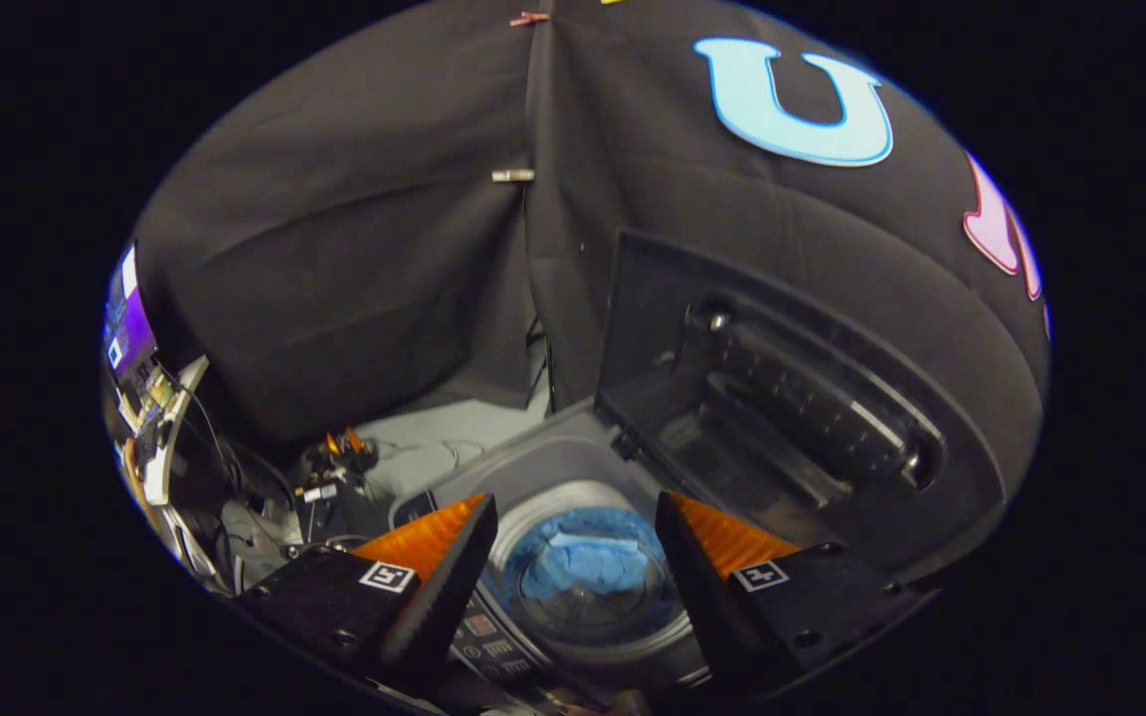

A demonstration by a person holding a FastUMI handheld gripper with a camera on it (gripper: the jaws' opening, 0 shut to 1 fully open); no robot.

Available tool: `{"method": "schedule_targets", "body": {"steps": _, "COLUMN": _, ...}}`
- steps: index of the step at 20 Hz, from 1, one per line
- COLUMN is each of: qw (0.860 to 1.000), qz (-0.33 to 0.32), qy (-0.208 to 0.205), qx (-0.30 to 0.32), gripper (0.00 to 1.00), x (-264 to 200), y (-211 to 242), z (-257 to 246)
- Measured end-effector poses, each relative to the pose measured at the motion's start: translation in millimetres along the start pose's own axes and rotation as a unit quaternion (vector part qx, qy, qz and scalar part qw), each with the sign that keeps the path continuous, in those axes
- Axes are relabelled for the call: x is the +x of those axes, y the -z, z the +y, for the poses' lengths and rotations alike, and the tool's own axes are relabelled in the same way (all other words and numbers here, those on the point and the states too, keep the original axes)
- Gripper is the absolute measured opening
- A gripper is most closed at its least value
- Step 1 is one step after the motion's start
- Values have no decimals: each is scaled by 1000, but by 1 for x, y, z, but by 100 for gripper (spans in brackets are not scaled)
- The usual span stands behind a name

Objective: Put the clothes into the washing machine and then close the washing machine lid.

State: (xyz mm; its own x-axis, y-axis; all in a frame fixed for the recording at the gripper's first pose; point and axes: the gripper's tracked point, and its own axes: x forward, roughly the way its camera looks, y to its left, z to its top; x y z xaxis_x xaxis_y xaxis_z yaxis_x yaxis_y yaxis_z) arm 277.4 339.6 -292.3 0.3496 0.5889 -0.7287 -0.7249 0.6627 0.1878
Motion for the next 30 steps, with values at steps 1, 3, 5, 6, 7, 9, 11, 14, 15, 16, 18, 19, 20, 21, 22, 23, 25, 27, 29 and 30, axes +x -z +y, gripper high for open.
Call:
{"method": "schedule_targets", "body": {"steps": 1, "qw": 999, "qz": -32, "qy": 1, "qx": 3, "gripper": 99, "x": -4, "y": -16, "z": -2}}
{"method": "schedule_targets", "body": {"steps": 3, "qw": 995, "qz": -94, "qy": 21, "qx": 13, "gripper": 100, "x": -8, "y": -42, "z": -17}}
{"method": "schedule_targets", "body": {"steps": 5, "qw": 988, "qz": -141, "qy": 47, "qx": 32, "gripper": 99, "x": -20, "y": -63, "z": -32}}
{"method": "schedule_targets", "body": {"steps": 6, "qw": 984, "qz": -160, "qy": 64, "qx": 42, "gripper": 99, "x": -25, "y": -72, "z": -42}}
{"method": "schedule_targets", "body": {"steps": 7, "qw": 979, "qz": -178, "qy": 81, "qx": 52, "gripper": 99, "x": -31, "y": -80, "z": -54}}
{"method": "schedule_targets", "body": {"steps": 9, "qw": 968, "qz": -213, "qy": 117, "qx": 64, "gripper": 99, "x": -41, "y": -92, "z": -73}}
{"method": "schedule_targets", "body": {"steps": 11, "qw": 957, "qz": -234, "qy": 159, "qx": 71, "gripper": 99, "x": -55, "y": -98, "z": -96}}
{"method": "schedule_targets", "body": {"steps": 14, "qw": 937, "qz": -258, "qy": 221, "qx": 86, "gripper": 99, "x": -67, "y": -103, "z": -125}}
{"method": "schedule_targets", "body": {"steps": 15, "qw": 932, "qz": -258, "qy": 237, "qx": 89, "gripper": 99, "x": -69, "y": -102, "z": -137}}
{"method": "schedule_targets", "body": {"steps": 16, "qw": 928, "qz": -256, "qy": 253, "qx": 93, "gripper": 99, "x": -71, "y": -99, "z": -147}}
{"method": "schedule_targets", "body": {"steps": 18, "qw": 921, "qz": -246, "qy": 284, "qx": 105, "gripper": 99, "x": -75, "y": -91, "z": -167}}
{"method": "schedule_targets", "body": {"steps": 19, "qw": 915, "qz": -241, "qy": 301, "qx": 115, "gripper": 99, "x": -78, "y": -89, "z": -177}}
{"method": "schedule_targets", "body": {"steps": 20, "qw": 911, "qz": -237, "qy": 312, "qx": 126, "gripper": 99, "x": -79, "y": -87, "z": -184}}
{"method": "schedule_targets", "body": {"steps": 21, "qw": 907, "qz": -234, "qy": 321, "qx": 138, "gripper": 99, "x": -81, "y": -85, "z": -190}}
{"method": "schedule_targets", "body": {"steps": 22, "qw": 903, "qz": -228, "qy": 332, "qx": 146, "gripper": 99, "x": -81, "y": -80, "z": -197}}
{"method": "schedule_targets", "body": {"steps": 23, "qw": 899, "qz": -222, "qy": 344, "qx": 152, "gripper": 99, "x": -82, "y": -76, "z": -204}}
{"method": "schedule_targets", "body": {"steps": 25, "qw": 894, "qz": -206, "qy": 364, "qx": 162, "gripper": 99, "x": -83, "y": -68, "z": -218}}
{"method": "schedule_targets", "body": {"steps": 27, "qw": 892, "qz": -192, "qy": 369, "qx": 177, "gripper": 99, "x": -82, "y": -62, "z": -227}}
{"method": "schedule_targets", "body": {"steps": 29, "qw": 891, "qz": -178, "qy": 371, "qx": 192, "gripper": 100, "x": -79, "y": -54, "z": -234}}
{"method": "schedule_targets", "body": {"steps": 30, "qw": 891, "qz": -178, "qy": 369, "qx": 196, "gripper": 99, "x": -79, "y": -53, "z": -235}}
